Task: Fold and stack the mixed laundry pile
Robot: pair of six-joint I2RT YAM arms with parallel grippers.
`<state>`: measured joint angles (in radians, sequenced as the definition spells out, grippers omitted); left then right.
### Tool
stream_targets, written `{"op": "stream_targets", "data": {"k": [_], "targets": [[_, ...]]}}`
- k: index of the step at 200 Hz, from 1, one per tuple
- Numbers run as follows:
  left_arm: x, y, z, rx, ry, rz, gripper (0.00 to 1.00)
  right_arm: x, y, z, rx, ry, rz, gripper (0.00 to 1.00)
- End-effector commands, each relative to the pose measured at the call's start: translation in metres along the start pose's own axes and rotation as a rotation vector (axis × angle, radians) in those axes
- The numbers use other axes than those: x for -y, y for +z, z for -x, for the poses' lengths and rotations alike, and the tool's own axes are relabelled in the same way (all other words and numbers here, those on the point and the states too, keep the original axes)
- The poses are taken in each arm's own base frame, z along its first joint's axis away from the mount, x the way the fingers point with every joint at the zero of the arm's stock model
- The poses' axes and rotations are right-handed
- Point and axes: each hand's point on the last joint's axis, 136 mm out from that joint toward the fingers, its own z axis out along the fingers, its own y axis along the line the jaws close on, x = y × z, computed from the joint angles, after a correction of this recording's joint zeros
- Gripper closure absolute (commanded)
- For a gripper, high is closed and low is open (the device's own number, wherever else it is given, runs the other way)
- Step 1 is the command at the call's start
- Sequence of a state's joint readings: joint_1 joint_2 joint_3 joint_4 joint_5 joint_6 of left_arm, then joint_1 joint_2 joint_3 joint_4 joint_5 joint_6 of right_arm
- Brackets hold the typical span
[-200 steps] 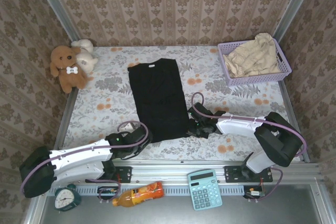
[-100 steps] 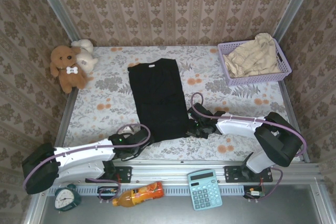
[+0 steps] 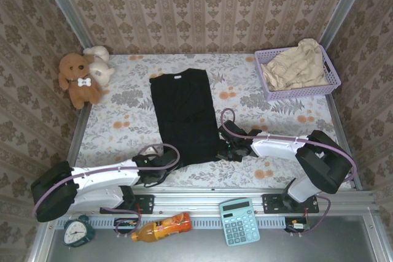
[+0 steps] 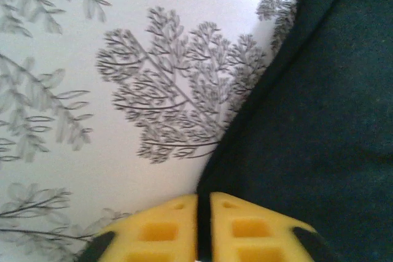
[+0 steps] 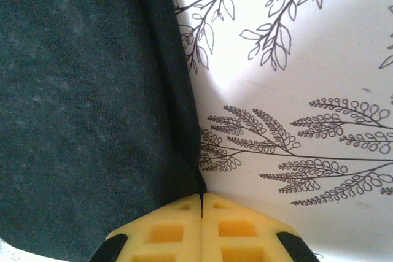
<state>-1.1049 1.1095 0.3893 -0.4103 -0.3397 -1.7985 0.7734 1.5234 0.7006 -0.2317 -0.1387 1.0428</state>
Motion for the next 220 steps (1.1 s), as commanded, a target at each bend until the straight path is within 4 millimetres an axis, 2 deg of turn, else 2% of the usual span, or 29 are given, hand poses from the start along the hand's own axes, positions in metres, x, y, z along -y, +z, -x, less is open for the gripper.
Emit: {"op": "stream_targets", "data": {"k": [1, 39, 69, 86, 109, 131, 152, 188, 220], "targets": [[0.015, 0.016, -0.010, -0.077, 0.016, -0.033, 1.00, 0.006, -0.002, -0.002, -0.002, -0.028, -0.037, 0.94], [0.022, 0.007, -0.004, -0.076, 0.088, -0.017, 1.00, 0.009, -0.006, -0.004, -0.007, -0.051, -0.049, 0.94], [0.008, -0.011, -0.010, -0.080, 0.171, 0.026, 1.00, 0.020, -0.015, -0.012, -0.010, -0.056, -0.066, 0.95], [-0.002, -0.019, -0.019, -0.087, 0.196, 0.037, 1.00, 0.034, -0.018, -0.022, -0.025, -0.048, -0.085, 0.95], [-0.009, -0.028, -0.031, -0.098, 0.209, 0.042, 1.00, 0.041, -0.033, -0.036, -0.022, -0.055, -0.073, 0.96], [-0.005, -0.036, -0.039, -0.110, 0.229, 0.048, 1.00, 0.049, -0.039, -0.051, -0.035, -0.040, -0.065, 0.96], [0.009, -0.042, -0.041, -0.105, 0.243, 0.037, 1.00, 0.050, -0.049, -0.055, -0.018, -0.022, -0.043, 0.96], [0.027, -0.058, -0.022, -0.025, 0.246, 0.007, 1.00, 0.037, -0.061, -0.040, 0.020, -0.032, -0.010, 0.96], [0.037, -0.068, 0.005, 0.013, 0.210, -0.037, 1.00, 0.007, -0.080, -0.004, 0.066, -0.062, 0.030, 0.97]]}}
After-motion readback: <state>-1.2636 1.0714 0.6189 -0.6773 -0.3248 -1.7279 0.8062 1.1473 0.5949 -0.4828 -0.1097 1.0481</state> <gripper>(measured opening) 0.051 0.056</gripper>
